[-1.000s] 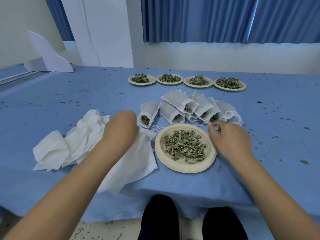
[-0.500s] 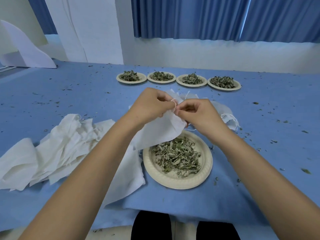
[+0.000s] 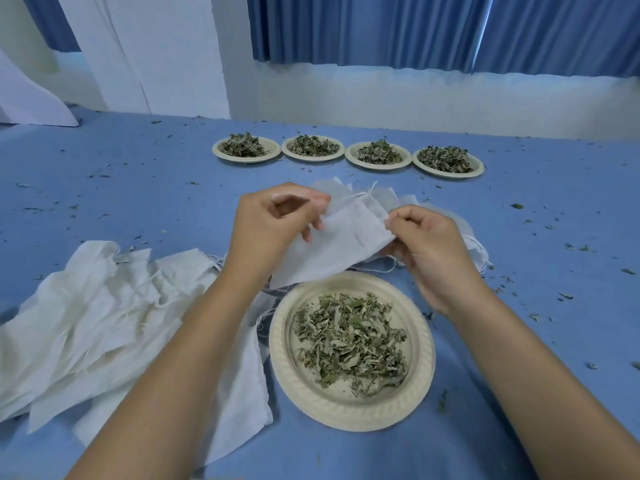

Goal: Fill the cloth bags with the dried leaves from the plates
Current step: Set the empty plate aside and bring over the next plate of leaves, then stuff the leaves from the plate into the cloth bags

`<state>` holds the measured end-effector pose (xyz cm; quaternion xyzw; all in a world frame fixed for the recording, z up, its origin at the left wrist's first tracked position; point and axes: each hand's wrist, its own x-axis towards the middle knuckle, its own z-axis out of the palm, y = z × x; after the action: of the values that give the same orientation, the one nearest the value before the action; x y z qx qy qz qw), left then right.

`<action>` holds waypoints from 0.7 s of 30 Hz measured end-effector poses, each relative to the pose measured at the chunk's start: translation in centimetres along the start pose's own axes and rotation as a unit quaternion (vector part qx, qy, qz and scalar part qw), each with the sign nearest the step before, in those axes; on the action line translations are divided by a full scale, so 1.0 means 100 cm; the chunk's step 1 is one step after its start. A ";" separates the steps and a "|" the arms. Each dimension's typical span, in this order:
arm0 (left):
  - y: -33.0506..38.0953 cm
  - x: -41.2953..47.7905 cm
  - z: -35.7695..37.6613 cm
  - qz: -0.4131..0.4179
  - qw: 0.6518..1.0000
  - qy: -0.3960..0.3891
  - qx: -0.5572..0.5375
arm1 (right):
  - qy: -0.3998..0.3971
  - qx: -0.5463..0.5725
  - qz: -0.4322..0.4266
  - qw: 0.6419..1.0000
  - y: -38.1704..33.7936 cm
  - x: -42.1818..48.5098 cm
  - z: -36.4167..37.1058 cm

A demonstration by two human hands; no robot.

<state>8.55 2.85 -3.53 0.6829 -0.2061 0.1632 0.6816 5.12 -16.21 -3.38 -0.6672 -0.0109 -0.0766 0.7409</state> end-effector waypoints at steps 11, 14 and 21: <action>-0.005 -0.013 0.013 0.180 0.955 -0.133 0.193 | -0.060 0.020 0.002 0.998 0.003 -0.009 0.007; -0.002 -0.015 0.012 0.139 0.964 -0.148 0.171 | -0.066 0.018 -0.013 0.998 0.004 -0.011 0.011; -0.002 -0.014 0.011 0.154 0.964 -0.145 0.163 | -0.053 0.022 -0.010 0.998 0.004 -0.014 0.012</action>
<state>7.36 1.88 -4.46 0.7610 -0.3758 0.1969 0.4908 3.90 -14.85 -3.81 -0.6539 -0.0581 -0.0486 0.7528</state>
